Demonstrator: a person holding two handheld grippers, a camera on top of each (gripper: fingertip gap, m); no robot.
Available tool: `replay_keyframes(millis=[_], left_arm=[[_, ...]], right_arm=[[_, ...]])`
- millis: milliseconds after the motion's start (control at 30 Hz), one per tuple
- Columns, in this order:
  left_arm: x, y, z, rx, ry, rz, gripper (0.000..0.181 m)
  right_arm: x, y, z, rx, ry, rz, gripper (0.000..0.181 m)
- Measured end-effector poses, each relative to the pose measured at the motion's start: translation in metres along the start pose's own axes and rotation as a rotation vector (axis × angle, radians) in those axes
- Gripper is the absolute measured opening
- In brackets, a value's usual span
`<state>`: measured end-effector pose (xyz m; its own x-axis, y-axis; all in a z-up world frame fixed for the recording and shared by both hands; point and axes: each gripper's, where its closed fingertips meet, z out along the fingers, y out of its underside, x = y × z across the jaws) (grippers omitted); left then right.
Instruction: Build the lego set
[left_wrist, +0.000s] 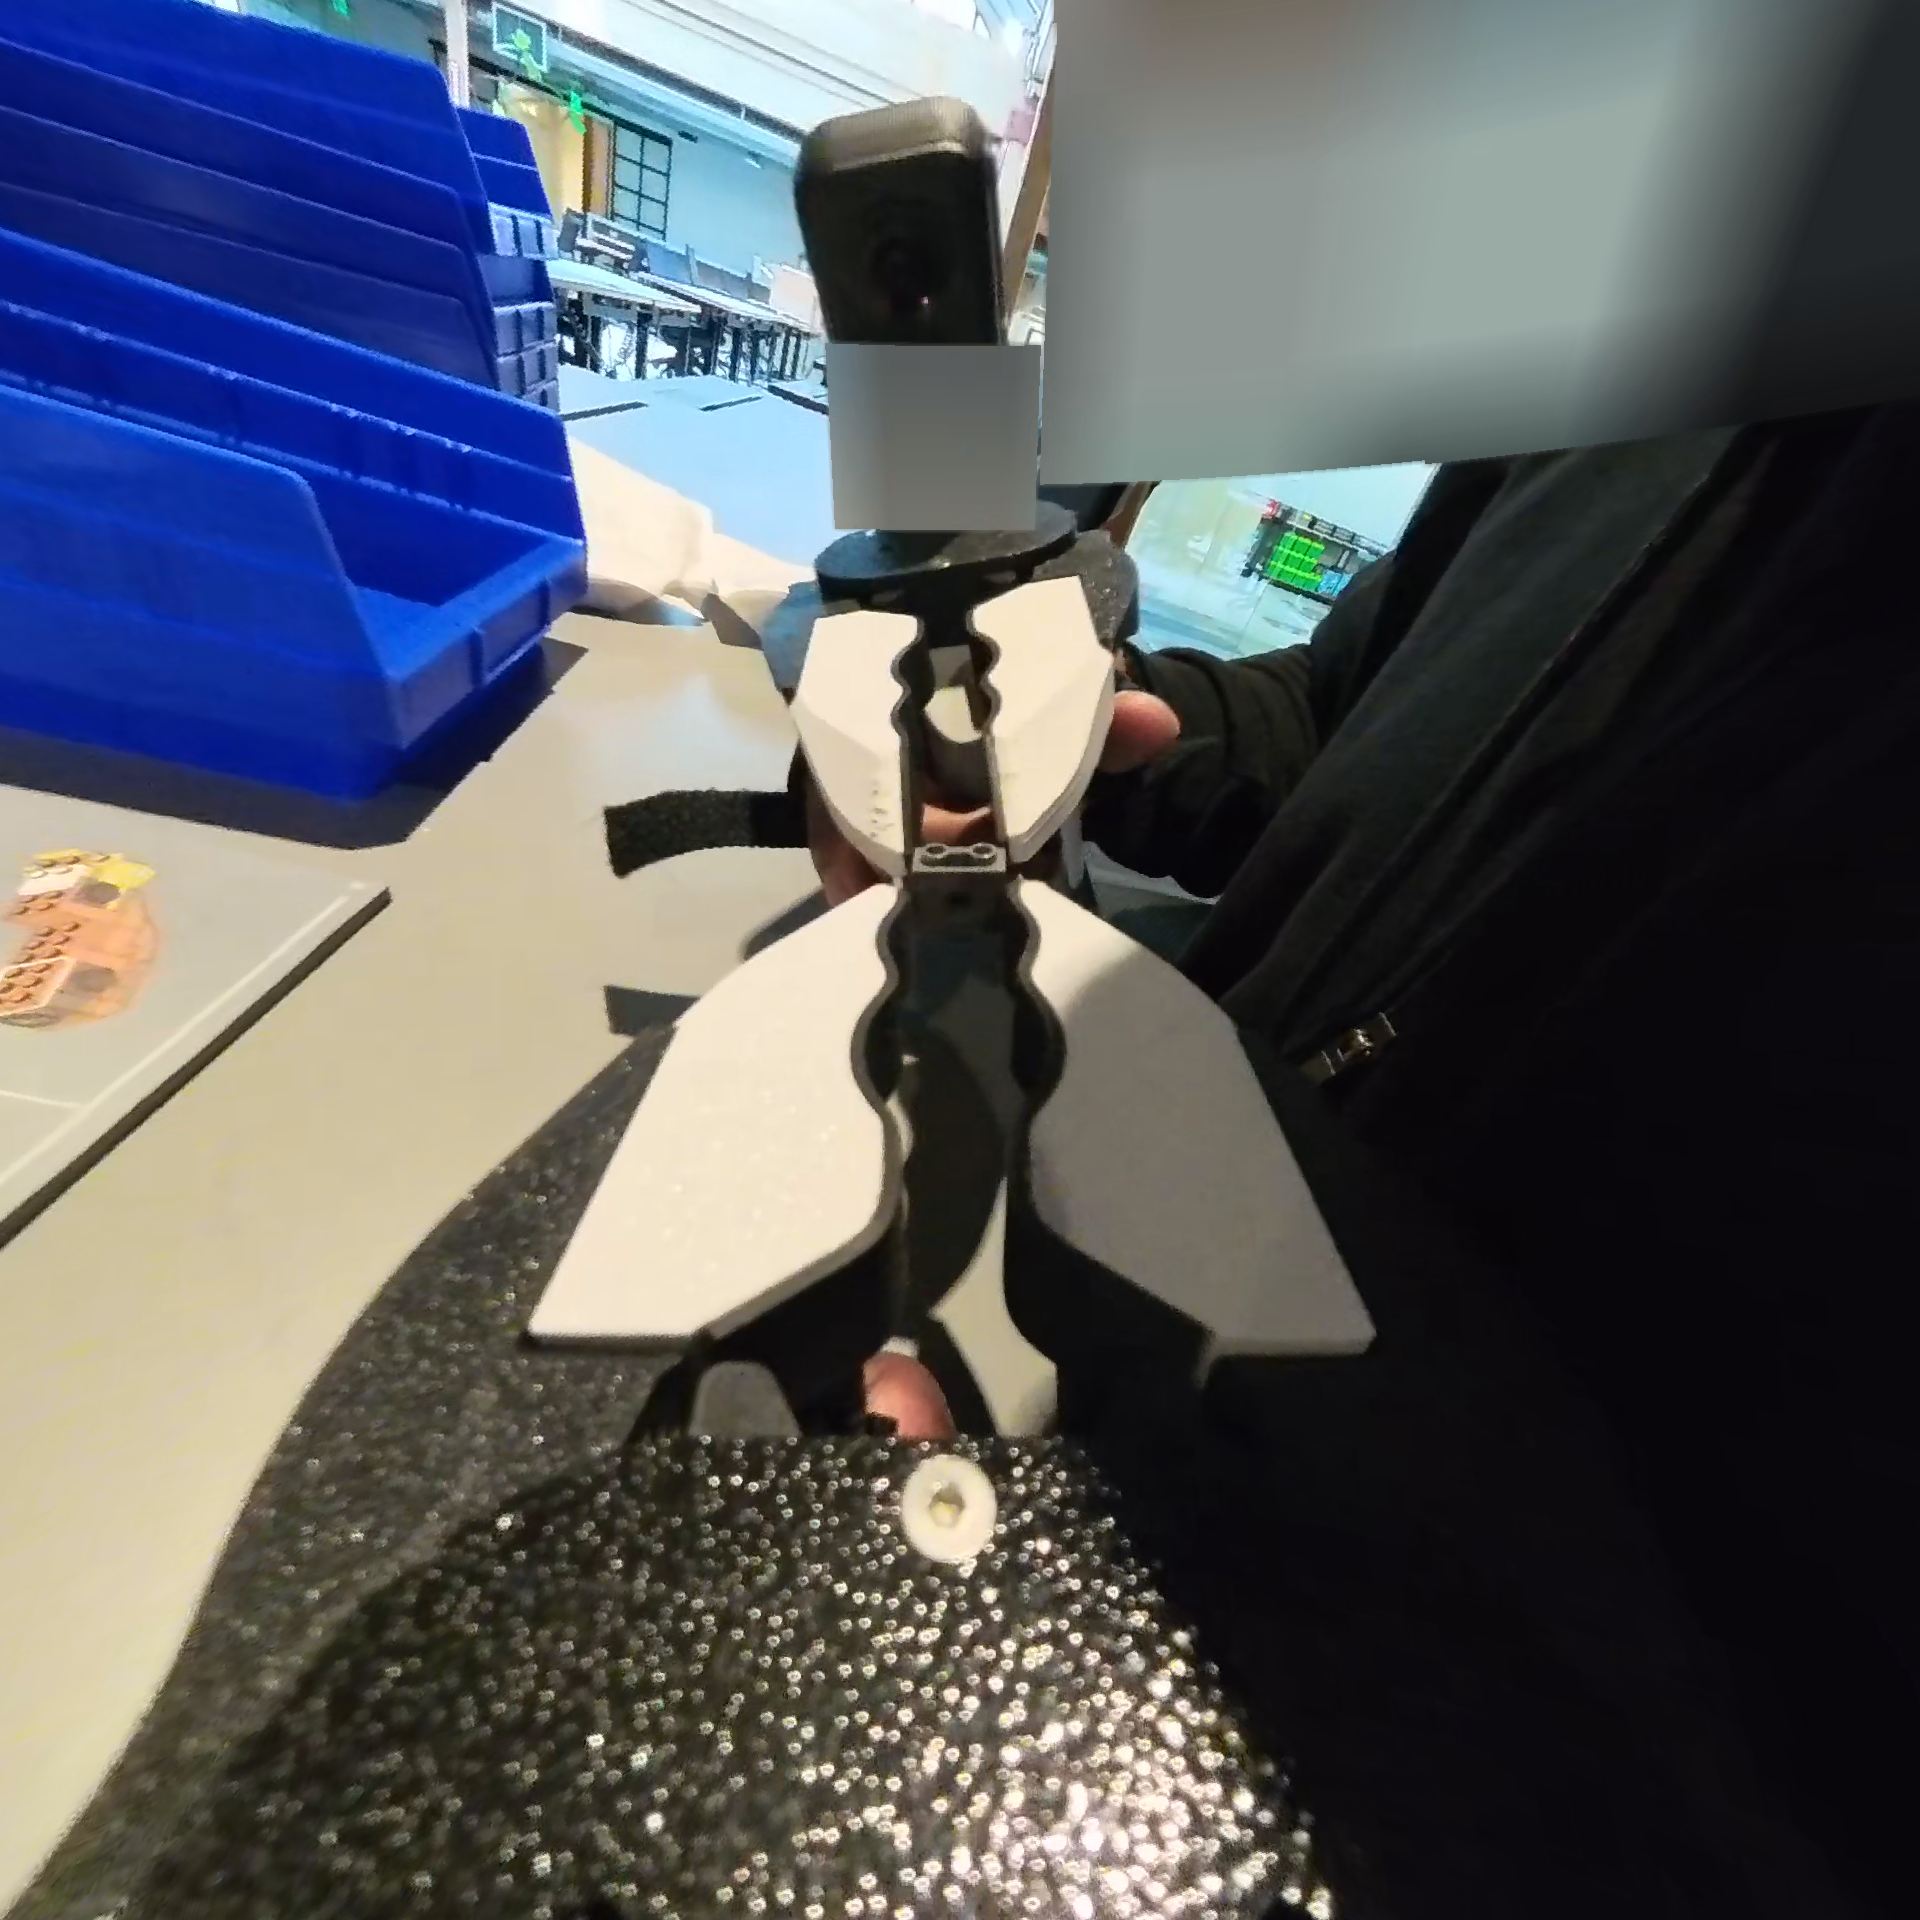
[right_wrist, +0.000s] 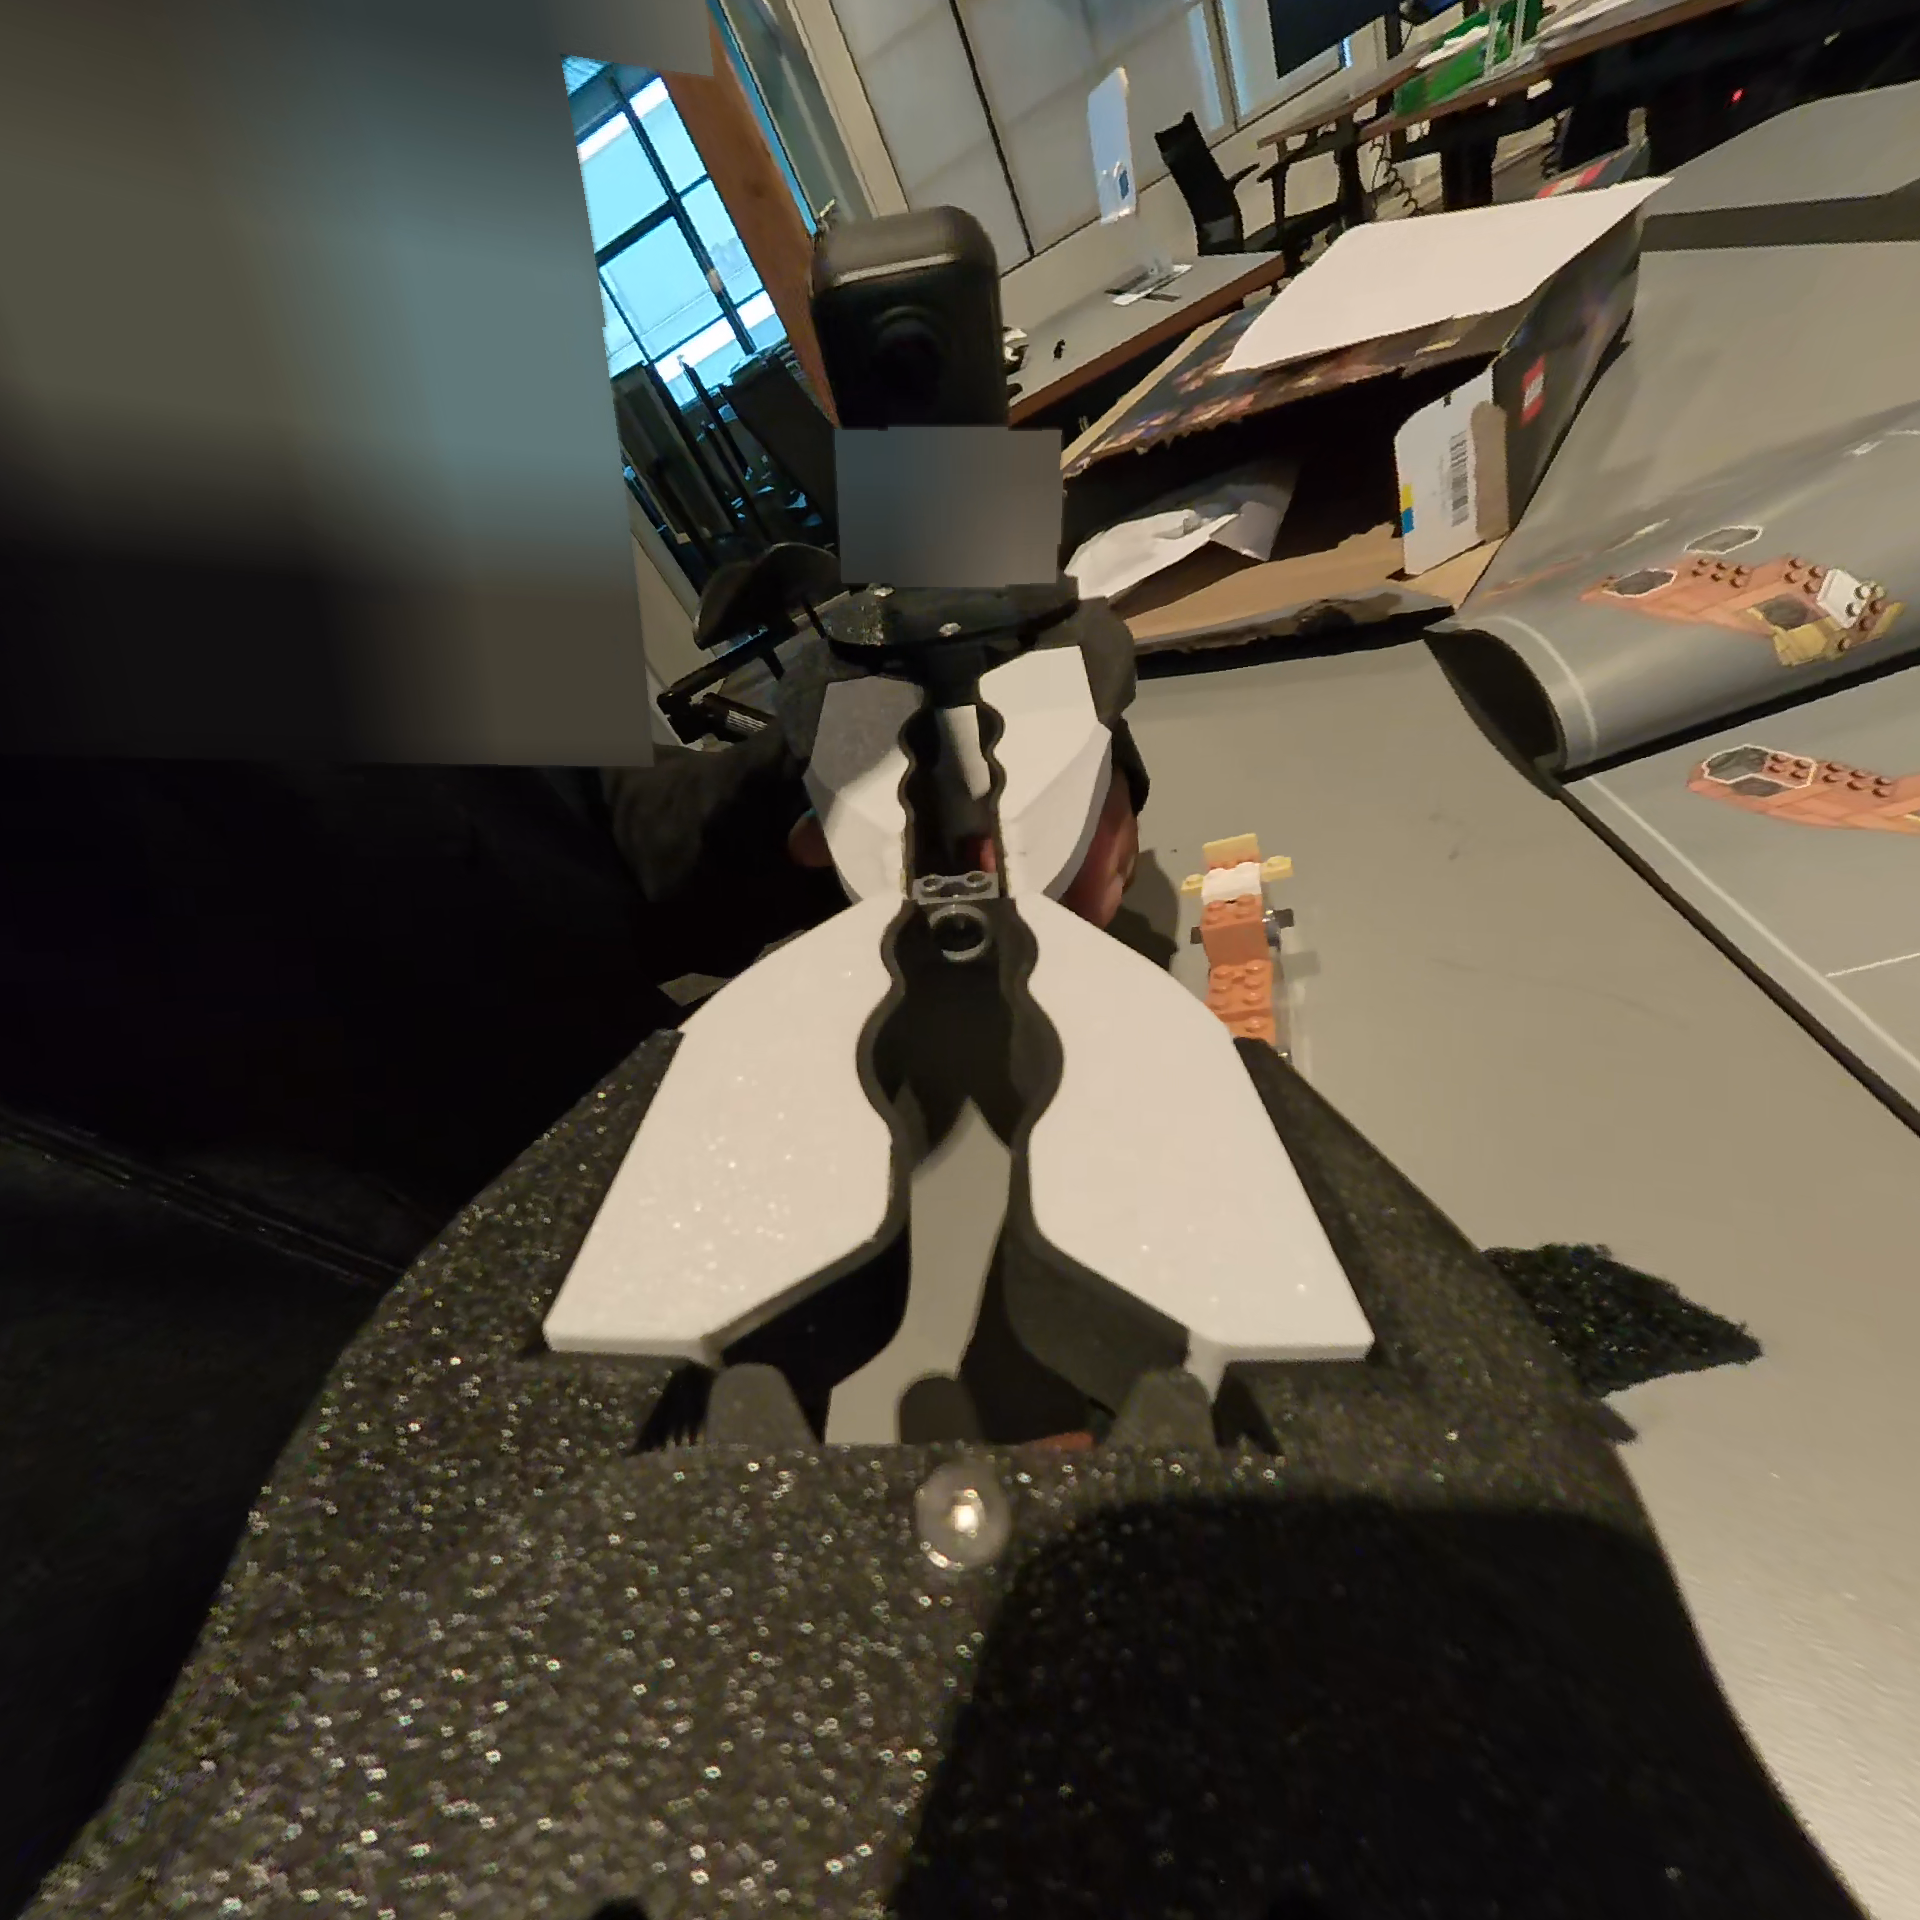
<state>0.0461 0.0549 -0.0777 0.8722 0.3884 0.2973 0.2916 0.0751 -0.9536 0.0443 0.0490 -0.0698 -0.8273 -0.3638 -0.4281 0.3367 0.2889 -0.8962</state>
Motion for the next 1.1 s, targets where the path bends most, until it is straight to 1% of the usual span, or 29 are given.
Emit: replay_keyframes(millis=[333, 600, 933, 1033, 1100], left_arm=[[-0.0005, 0.0012, 0.0011, -0.013, 0.000, -0.001, 0.016], [0.0014, 0.0044, 0.0048, -0.038, 0.003, 0.015, 0.016], [0.0020, 0.0046, 0.0055, -0.037, 0.002, 0.008, 0.016], [0.0004, 0.0060, 0.0055, -0.055, -0.021, 0.024, 0.016], [-0.0043, 0.0097, 0.0015, -0.100, -0.061, 0.056, 0.030]], right_arm=[[-0.0010, 0.0012, -0.0003, 0.001, -0.001, -0.002, 0.018], [-0.0017, 0.0032, 0.0025, -0.009, 0.005, -0.010, 0.017], [-0.0022, 0.0045, 0.0019, -0.017, 0.013, -0.018, 0.016], [-0.0006, 0.0061, 0.0011, -0.020, 0.035, -0.051, 0.016], [0.0030, 0.0089, 0.0000, -0.026, 0.069, -0.088, 0.016]])
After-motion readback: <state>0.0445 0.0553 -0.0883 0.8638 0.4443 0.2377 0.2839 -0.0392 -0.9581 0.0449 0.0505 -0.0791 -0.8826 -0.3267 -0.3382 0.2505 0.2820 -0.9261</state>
